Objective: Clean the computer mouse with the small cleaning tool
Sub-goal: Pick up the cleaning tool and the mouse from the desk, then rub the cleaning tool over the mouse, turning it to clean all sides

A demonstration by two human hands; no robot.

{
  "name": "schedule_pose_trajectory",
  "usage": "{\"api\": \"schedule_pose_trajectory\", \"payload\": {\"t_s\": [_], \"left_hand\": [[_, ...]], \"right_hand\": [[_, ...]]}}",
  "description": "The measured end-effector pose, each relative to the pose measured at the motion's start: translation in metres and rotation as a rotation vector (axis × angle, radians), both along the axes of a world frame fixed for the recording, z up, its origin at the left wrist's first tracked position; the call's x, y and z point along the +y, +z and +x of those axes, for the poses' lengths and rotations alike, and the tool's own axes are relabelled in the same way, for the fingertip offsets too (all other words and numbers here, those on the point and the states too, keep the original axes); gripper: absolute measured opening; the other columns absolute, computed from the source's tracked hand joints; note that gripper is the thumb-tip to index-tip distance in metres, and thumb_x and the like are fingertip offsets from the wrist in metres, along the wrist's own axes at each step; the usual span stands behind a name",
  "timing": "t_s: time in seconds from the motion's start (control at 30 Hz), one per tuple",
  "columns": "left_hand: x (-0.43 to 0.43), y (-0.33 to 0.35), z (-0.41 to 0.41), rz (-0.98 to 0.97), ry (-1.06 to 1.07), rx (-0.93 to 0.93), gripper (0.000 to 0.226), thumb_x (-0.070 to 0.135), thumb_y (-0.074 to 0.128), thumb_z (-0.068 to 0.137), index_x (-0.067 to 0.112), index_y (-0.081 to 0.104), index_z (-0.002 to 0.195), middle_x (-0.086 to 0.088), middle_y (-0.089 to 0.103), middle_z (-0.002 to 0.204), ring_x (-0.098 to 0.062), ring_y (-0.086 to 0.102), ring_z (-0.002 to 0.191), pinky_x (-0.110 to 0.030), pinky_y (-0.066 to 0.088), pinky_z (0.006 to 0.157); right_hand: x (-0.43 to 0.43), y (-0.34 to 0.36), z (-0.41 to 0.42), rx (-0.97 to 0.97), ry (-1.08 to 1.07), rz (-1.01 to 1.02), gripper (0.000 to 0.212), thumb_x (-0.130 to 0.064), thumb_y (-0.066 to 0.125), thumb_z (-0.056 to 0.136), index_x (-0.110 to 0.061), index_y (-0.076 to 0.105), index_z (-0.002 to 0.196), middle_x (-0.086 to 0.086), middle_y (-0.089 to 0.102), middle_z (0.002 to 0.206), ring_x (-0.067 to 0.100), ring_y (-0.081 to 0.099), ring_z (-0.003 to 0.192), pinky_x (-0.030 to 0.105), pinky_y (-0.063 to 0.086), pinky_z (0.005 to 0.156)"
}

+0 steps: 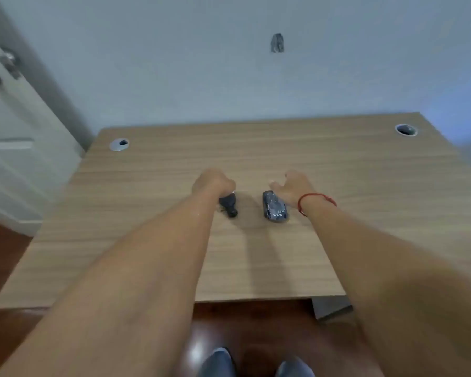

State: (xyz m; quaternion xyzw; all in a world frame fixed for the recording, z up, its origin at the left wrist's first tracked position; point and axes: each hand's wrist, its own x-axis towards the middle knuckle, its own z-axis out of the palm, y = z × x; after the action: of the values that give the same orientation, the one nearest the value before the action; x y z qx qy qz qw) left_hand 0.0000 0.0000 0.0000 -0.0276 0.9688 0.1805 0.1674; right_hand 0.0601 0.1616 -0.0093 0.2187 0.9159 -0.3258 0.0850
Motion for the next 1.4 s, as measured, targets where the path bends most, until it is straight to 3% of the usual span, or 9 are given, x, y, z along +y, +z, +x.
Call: {"api": "schedule_pose_trajectory", "payload": {"t_s": [0.07,0.23,0.47,0.63,0.83,0.97,1.13,1.27,1.4], "left_hand": [[0.003,-0.023,0.007,-0.032,0.042,0.009,0.033,0.031,0.058,0.088,0.007,0.065,0.11,-0.012,0.063,0.122,-0.031,0.06,0.111,-0.028,0.041,0.075],[0.004,-0.082,0.023,-0.037,0.136,0.223,0.022,0.043,0.057,0.087,0.022,0.064,0.086,-0.004,0.066,0.106,-0.027,0.062,0.103,-0.027,0.039,0.073],[-0.002,-0.132,0.022,0.01,0.228,0.46,0.048,0.047,0.051,0.089,0.008,0.059,0.115,-0.012,0.063,0.121,-0.034,0.057,0.115,-0.036,0.047,0.089],[-0.008,-0.148,0.059,0.016,0.196,0.626,0.044,0.038,0.043,0.094,0.003,0.054,0.118,-0.018,0.059,0.123,-0.036,0.053,0.117,-0.04,0.044,0.092],[-0.018,-0.138,0.075,0.056,0.137,0.536,0.042,0.034,0.036,0.097,0.002,0.055,0.116,-0.017,0.059,0.123,-0.037,0.055,0.115,-0.039,0.044,0.091],[-0.037,-0.129,0.068,0.213,0.108,0.492,0.04,0.032,0.04,0.095,-0.002,0.056,0.11,-0.022,0.062,0.115,-0.039,0.058,0.106,-0.037,0.044,0.079],[-0.044,-0.13,0.065,0.358,0.065,0.62,0.035,0.032,0.048,0.093,0.009,0.047,0.067,-0.024,0.065,0.093,-0.038,0.06,0.089,-0.032,0.037,0.065],[-0.042,-0.125,0.062,0.534,0.099,0.712,0.032,0.034,0.053,0.093,0.002,0.057,0.091,-0.018,0.063,0.099,-0.034,0.057,0.097,-0.034,0.042,0.077],[-0.042,-0.119,0.061,0.683,0.097,0.823,0.031,0.034,0.059,0.09,0.007,0.052,0.078,-0.015,0.06,0.084,-0.032,0.057,0.088,-0.03,0.036,0.07]], "right_hand": [[0.002,-0.022,0.004,-0.021,-0.01,0.034,0.055,-0.042,0.06,0.092,0.002,0.056,0.125,0.021,0.061,0.129,0.037,0.057,0.121,0.036,0.046,0.094],[-0.003,-0.08,0.012,0.047,-0.029,0.085,0.065,-0.068,0.066,0.073,-0.011,0.057,0.103,0.008,0.058,0.1,0.03,0.061,0.103,0.037,0.049,0.086],[-0.019,-0.14,0.011,0.383,-0.165,0.256,0.077,-0.067,0.059,0.078,-0.008,0.053,0.127,0.012,0.058,0.133,0.031,0.047,0.131,0.045,0.026,0.116],[-0.025,-0.148,0.04,0.491,-0.072,0.224,0.076,-0.066,0.062,0.078,-0.008,0.055,0.127,0.013,0.059,0.131,0.032,0.052,0.125,0.042,0.035,0.11],[-0.029,-0.143,0.073,0.471,0.03,0.249,0.079,-0.068,0.059,0.08,-0.008,0.049,0.131,0.012,0.055,0.132,0.03,0.05,0.124,0.041,0.037,0.109],[-0.035,-0.142,0.075,0.484,0.032,0.271,0.075,-0.067,0.059,0.079,-0.01,0.045,0.127,0.01,0.052,0.129,0.028,0.049,0.12,0.039,0.04,0.102],[-0.036,-0.141,0.072,0.495,0.051,0.259,0.073,-0.063,0.06,0.081,-0.011,0.045,0.131,0.01,0.052,0.13,0.028,0.048,0.123,0.039,0.039,0.103],[-0.036,-0.144,0.068,0.499,0.061,0.253,0.071,-0.063,0.062,0.08,-0.014,0.048,0.129,0.007,0.055,0.128,0.026,0.051,0.12,0.037,0.041,0.101],[-0.034,-0.145,0.064,0.527,0.067,0.249,0.068,-0.063,0.066,0.077,-0.014,0.054,0.123,0.005,0.059,0.121,0.024,0.054,0.113,0.037,0.046,0.096]]}}
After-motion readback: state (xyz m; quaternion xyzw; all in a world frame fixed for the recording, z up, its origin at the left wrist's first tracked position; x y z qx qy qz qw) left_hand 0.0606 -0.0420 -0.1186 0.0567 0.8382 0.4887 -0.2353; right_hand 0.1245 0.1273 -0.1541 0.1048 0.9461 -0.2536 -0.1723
